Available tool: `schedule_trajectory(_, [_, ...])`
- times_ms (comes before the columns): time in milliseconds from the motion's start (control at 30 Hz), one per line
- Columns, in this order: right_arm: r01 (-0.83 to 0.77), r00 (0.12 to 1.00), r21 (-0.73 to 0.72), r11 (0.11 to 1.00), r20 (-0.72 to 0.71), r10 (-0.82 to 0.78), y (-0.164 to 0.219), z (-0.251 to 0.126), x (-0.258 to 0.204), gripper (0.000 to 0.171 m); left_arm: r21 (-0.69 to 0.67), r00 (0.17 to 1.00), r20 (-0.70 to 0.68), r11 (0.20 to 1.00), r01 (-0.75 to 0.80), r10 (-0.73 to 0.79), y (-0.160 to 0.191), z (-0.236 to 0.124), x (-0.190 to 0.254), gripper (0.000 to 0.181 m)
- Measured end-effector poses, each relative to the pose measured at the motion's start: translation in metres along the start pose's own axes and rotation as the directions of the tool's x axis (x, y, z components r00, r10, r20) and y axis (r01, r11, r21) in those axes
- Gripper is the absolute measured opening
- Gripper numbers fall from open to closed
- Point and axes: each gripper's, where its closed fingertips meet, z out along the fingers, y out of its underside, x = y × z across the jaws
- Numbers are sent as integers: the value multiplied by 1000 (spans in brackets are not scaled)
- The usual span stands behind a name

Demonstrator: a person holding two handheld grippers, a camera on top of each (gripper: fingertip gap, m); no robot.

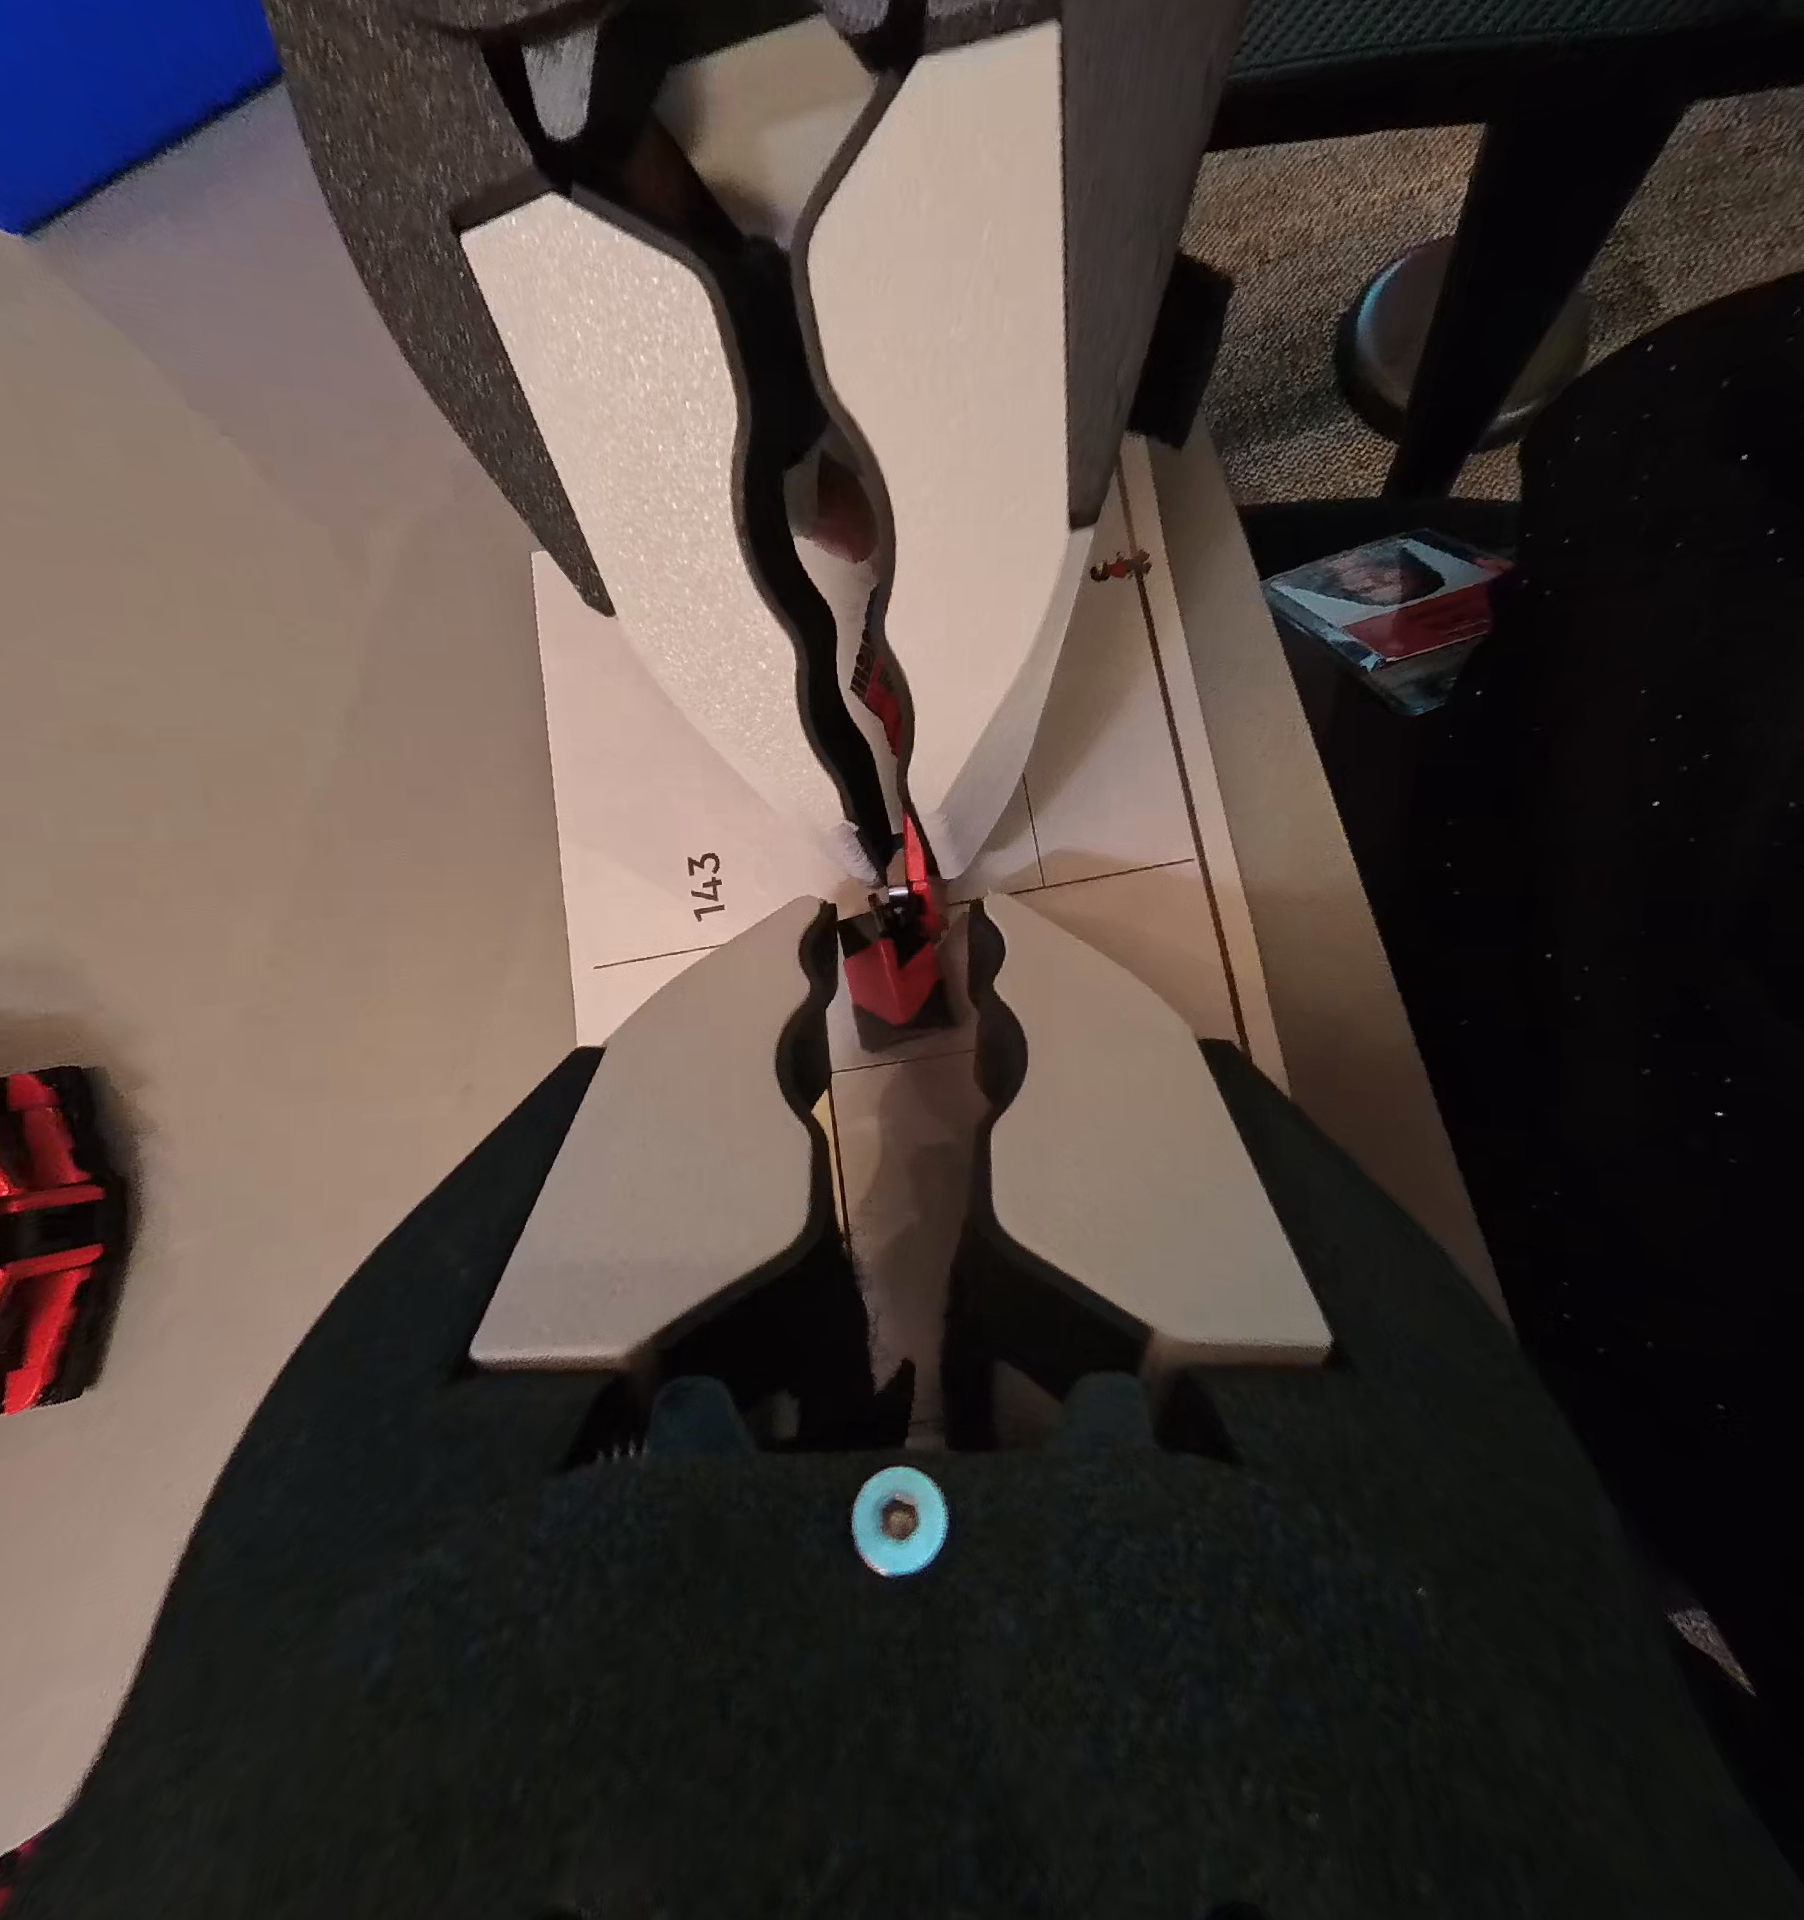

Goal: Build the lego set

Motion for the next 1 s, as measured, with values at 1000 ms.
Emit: schedule_trajectory(1000, [-3,998,14,1000,-67,4,-4,7,0,7,79,1000,9,997,25,-26,4,-4,0,19])
